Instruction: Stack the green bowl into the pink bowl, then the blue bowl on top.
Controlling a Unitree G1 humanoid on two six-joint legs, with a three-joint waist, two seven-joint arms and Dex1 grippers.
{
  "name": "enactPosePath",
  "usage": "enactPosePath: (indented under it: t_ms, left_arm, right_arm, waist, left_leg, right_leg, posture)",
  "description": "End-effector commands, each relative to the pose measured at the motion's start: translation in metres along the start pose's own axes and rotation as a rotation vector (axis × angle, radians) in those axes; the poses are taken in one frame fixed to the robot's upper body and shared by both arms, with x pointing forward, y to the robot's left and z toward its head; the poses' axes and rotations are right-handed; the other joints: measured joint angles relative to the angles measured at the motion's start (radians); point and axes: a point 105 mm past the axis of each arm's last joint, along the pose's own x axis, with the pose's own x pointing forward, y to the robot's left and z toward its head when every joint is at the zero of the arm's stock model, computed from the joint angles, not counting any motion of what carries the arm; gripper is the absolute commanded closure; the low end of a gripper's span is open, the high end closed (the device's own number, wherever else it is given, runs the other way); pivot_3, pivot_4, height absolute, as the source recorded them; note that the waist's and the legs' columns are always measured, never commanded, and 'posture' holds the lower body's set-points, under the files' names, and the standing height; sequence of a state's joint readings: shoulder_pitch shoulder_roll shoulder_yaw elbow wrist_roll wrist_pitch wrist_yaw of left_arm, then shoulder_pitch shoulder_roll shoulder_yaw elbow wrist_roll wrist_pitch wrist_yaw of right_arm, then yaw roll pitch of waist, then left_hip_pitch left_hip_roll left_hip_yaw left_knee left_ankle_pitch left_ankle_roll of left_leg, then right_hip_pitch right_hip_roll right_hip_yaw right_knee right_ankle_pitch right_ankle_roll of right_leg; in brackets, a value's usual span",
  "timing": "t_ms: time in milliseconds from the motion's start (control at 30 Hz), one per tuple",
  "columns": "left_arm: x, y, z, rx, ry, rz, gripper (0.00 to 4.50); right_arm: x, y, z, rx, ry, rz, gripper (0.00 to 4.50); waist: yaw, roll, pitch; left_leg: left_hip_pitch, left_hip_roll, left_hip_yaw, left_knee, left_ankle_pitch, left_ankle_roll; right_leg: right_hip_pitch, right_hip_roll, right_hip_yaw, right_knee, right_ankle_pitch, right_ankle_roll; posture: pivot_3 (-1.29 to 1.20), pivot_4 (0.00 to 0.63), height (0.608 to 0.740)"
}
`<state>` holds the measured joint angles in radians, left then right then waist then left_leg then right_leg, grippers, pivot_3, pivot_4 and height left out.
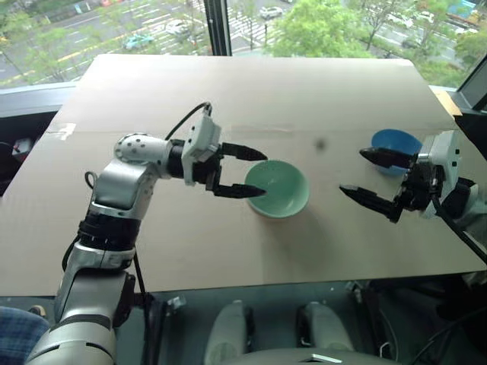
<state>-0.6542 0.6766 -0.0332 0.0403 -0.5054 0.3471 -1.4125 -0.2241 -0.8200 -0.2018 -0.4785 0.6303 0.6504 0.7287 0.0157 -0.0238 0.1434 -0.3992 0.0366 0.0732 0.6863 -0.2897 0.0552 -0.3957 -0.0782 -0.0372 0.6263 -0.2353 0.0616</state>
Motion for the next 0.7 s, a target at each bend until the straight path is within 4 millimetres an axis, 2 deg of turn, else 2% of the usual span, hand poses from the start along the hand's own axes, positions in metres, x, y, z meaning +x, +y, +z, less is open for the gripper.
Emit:
enactPosePath:
  t_ms: [33, 100, 267, 400, 500, 700]
  left_arm:
    - [-0.019, 0.003, 0.012, 0.018, -0.047, 0.085, 0.79]
    - [-0.031, 0.009, 0.006, 0.012, -0.035, 0.154, 0.79]
    - [-0.059, 0.014, -0.001, 0.038, 0.005, 0.252, 0.79]
    - [-0.078, 0.008, -0.001, 0.077, 0.067, 0.237, 0.79]
    - [-0.088, 0.010, 0.001, 0.093, 0.086, 0.247, 0.79]
    - [-0.098, 0.010, 0.005, 0.099, 0.077, 0.274, 0.79]
  right_arm:
    - [-0.003, -0.036, -0.009, -0.064, 0.089, -0.156, 0.00]
    - [-0.004, -0.051, -0.019, -0.080, 0.151, -0.207, 0.00]
    - [-0.004, -0.072, -0.036, -0.146, 0.253, -0.245, 0.00]
    - [-0.001, -0.090, -0.056, -0.217, 0.351, -0.273, 0.00]
    - [0.000, -0.101, -0.072, -0.277, 0.423, -0.277, 0.00]
    - [0.011, -0.117, -0.085, -0.304, 0.465, -0.271, 0.00]
  waist:
    - [0.002, 0.000, 0.000]
    - [0.002, 0.000, 0.000]
    - [-0.003, 0.000, 0.000]
    - [-0.005, 0.001, 0.001]
    - [-0.006, 0.001, 0.001]
    - [-0.008, 0.002, 0.001]
  left_leg:
    - [0.000, 0.000, 0.000, 0.000, 0.000, 0.000]
    - [0.000, -0.001, 0.000, 0.000, 0.000, 0.000]
    - [0.000, 0.000, 0.001, -0.003, 0.000, 0.000]
    - [0.000, 0.000, 0.002, -0.003, 0.000, 0.000]
    - [0.000, 0.000, 0.002, -0.002, 0.000, 0.000]
    - [0.000, 0.000, 0.003, -0.002, 0.000, 0.000]
  right_leg:
    - [0.000, 0.000, 0.000, 0.000, 0.000, 0.000]
    - [0.000, 0.000, 0.000, 0.000, 0.000, 0.000]
    - [-0.001, 0.001, 0.000, -0.001, 0.000, 0.000]
    - [-0.001, 0.001, 0.000, -0.001, 0.000, 0.000]
    - [-0.001, 0.000, 0.000, -0.001, 0.000, 0.000]
    - [-0.001, 0.000, 0.000, -0.001, 0.000, 0.000]
  posture:
    - [0.00, 0.150, 0.738]
    - [0.00, 0.150, 0.738]
    - [0.00, 0.150, 0.738]
    - [0.00, 0.150, 0.738]
    - [0.00, 0.150, 0.738]
    - [0.00, 0.150, 0.738]
